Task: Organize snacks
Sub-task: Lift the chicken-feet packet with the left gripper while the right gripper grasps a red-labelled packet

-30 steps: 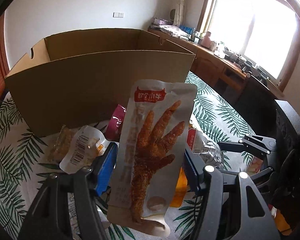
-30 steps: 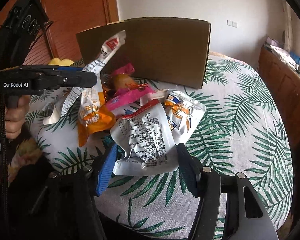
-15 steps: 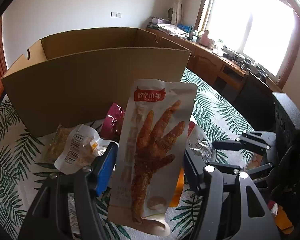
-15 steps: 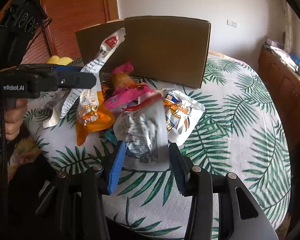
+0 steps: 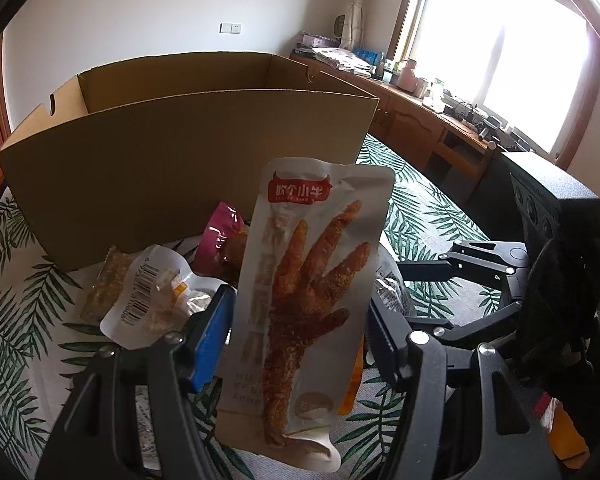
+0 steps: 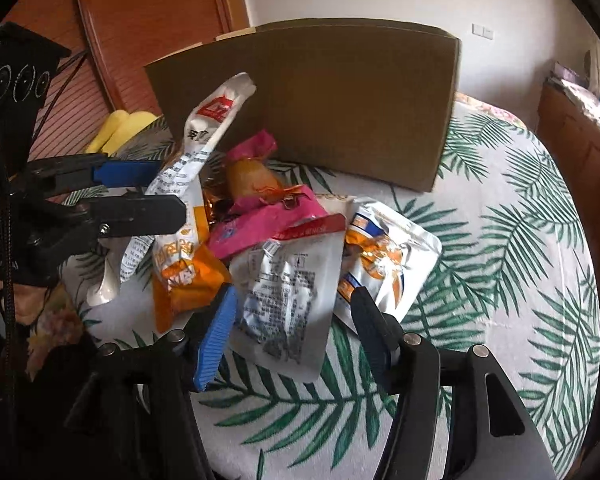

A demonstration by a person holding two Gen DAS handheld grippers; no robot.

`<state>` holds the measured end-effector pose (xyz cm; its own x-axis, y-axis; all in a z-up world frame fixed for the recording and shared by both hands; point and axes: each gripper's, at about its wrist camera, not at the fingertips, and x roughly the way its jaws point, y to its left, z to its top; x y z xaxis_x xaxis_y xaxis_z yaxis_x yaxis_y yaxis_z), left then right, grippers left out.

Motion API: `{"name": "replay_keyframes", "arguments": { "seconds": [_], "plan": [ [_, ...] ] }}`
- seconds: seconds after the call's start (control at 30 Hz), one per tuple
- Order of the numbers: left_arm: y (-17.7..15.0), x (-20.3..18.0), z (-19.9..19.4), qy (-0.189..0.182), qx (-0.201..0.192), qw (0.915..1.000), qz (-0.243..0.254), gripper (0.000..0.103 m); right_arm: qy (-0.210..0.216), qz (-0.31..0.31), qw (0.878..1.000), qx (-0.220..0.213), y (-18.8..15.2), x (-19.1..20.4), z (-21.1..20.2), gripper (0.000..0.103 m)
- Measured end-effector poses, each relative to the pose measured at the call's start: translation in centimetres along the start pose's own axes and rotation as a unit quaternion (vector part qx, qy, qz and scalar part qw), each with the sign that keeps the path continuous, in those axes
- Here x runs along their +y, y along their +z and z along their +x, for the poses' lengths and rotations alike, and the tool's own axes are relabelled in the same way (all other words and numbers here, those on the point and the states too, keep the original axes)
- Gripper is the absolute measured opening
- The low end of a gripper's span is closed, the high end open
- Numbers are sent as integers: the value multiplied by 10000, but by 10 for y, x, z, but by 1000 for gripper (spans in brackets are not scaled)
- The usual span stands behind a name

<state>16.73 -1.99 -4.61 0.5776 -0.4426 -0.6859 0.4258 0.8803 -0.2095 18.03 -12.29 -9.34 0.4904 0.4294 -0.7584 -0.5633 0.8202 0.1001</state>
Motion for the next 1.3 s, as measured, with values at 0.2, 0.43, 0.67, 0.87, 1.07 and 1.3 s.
{"name": "replay_keyframes", "arguments": {
  "seconds": [0.2, 0.43, 0.67, 0.87, 1.07, 1.3],
  "plan": [
    [-1, 2, 0, -21, 8, 10000, -22, 62, 69, -53, 9999, -54, 1, 7, -2, 42],
    [-2, 2, -2, -27, -36, 10000, -32, 62, -121, -133, 9995, -260, -5, 10, -21, 35],
    [-4, 4, -8, -51, -146, 9999, -77, 62, -105, -56, 9987, -496, 2, 4, -43, 4],
    [-5, 5, -13, -88, -182, 9997, -107, 62, -70, -60, 9984, -553, 4, 6, -47, 1],
    [-6, 9, -27, -113, -353, 9992, -159, 62, -116, -226, 9971, -718, 15, 17, -61, 1],
    [3, 12, -53, -173, -708, 9971, -216, 62, -244, -345, 9942, -993, 34, 19, -83, 1]
  ]
}}
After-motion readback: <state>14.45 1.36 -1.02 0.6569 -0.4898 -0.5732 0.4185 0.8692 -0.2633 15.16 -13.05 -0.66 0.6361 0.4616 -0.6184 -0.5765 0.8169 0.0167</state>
